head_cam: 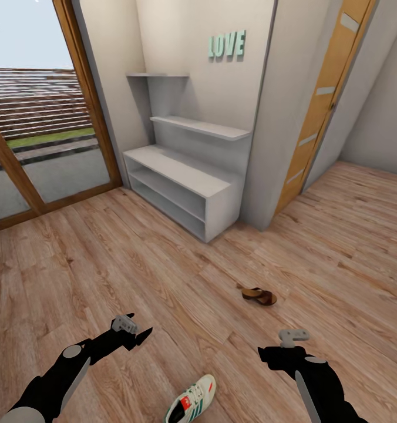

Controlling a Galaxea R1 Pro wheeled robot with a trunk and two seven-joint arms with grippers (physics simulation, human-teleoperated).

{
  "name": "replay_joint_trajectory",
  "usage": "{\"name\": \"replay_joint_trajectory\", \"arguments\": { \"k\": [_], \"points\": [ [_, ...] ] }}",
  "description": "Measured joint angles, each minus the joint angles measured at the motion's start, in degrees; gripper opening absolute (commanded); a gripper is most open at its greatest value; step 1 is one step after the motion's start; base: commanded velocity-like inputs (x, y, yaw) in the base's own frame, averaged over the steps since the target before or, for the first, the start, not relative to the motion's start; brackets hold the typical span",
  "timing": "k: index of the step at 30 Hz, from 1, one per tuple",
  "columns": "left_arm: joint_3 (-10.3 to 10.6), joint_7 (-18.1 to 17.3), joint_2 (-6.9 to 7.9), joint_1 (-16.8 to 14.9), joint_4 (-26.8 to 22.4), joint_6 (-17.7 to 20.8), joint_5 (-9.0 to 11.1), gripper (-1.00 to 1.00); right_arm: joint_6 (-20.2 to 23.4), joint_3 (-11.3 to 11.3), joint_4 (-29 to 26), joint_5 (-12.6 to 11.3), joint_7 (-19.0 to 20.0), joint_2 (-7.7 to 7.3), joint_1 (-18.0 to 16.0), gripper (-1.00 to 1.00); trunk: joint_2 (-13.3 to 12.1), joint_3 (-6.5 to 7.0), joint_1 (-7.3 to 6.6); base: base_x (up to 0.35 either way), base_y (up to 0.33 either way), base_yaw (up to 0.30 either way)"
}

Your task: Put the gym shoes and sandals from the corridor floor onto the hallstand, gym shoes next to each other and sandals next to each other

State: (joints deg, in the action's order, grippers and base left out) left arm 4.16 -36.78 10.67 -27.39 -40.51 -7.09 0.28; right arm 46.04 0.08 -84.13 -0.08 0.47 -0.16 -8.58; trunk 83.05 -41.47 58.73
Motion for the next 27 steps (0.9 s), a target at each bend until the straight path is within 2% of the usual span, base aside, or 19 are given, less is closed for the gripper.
{"name": "replay_joint_trajectory", "arguments": {
  "k": [19,27],
  "points": [
    [-0.38,0.07,0.0,0.19,-0.26,-0.01,0.04,1.0,0.0,0.04,0.07,0.0,0.0,0.0,0.0,1.0,0.0,0.0,0.0,-0.007,0.011,0.0],
    [0.11,-0.03,-0.01,0.35,-0.3,0.01,0.05,1.0,0.01,-0.21,0.01,0.0,-0.02,-0.01,0.0,1.0,0.0,0.0,0.0,0.0,0.0,0.0]
  ]
}}
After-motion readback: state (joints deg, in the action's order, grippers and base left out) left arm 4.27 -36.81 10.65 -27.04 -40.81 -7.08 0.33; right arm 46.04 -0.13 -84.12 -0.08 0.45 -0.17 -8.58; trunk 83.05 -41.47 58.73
